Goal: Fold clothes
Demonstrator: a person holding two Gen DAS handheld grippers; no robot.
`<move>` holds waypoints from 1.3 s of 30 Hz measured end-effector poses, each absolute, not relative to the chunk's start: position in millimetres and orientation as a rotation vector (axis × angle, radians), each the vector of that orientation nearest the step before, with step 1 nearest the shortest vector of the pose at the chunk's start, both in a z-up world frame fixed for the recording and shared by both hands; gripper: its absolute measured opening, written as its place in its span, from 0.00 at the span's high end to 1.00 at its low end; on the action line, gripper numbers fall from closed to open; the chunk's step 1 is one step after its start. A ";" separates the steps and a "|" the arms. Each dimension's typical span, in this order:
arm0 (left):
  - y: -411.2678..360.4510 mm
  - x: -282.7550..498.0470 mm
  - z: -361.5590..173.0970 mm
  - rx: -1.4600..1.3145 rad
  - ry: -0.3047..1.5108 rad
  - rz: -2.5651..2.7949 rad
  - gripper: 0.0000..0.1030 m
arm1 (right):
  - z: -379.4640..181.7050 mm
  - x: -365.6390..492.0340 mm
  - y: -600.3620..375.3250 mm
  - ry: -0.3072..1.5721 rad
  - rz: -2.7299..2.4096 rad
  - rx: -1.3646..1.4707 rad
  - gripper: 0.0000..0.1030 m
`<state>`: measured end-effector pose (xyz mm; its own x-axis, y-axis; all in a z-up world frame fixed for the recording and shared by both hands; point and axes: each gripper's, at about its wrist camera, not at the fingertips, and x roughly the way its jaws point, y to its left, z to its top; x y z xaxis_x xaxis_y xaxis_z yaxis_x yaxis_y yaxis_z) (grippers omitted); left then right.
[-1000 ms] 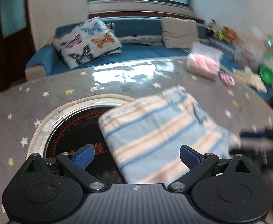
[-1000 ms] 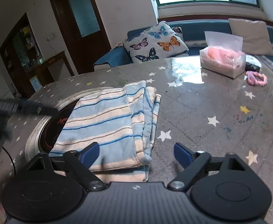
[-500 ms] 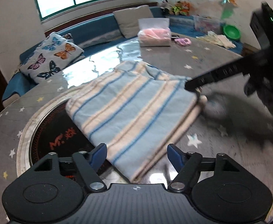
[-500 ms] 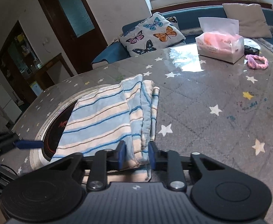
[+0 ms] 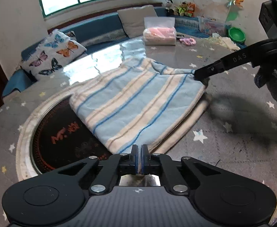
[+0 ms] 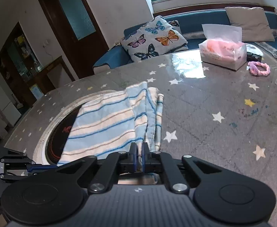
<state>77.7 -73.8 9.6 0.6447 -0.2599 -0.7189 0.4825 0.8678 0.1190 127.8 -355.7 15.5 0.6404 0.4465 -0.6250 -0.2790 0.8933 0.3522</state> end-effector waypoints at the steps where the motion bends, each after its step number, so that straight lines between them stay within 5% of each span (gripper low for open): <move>1: -71.5 76.3 12.8 0.306 0.753 -0.425 0.98 | 19.1 125.9 -355.0 0.767 0.420 0.235 0.96; 9: -53.5 68.9 11.6 0.310 0.779 -0.421 0.98 | 14.7 111.8 -349.2 0.825 0.462 0.224 0.95; 14: -42.2 70.9 16.0 0.267 0.786 -0.408 0.93 | 11.0 106.9 -349.8 0.826 0.436 0.157 0.81; 16: -39.9 73.9 20.8 0.243 0.773 -0.393 0.83 | 22.4 108.8 -349.6 0.780 0.437 0.139 0.81; 18: -38.3 78.6 26.1 0.215 0.755 -0.374 0.45 | 31.6 113.6 -347.6 0.739 0.447 0.127 0.75; 20: -38.0 83.5 28.9 0.205 0.734 -0.359 0.38 | 36.9 121.8 -342.2 0.716 0.464 0.124 0.63; 23: -39.5 91.6 31.0 0.188 0.714 -0.331 0.12 | 37.5 138.6 -331.5 0.684 0.504 0.080 0.56; 26: -38.8 100.7 32.5 0.176 0.692 -0.315 0.02 | 32.3 156.6 -322.4 0.684 0.510 0.056 0.52; 36: -22.2 125.1 31.0 0.096 0.683 -0.283 0.00 | -0.6 206.2 -305.8 0.751 0.525 0.044 0.45; 39: -16.3 128.5 31.4 0.087 0.677 -0.280 0.00 | -5.6 208.5 -310.4 0.751 0.533 0.061 0.34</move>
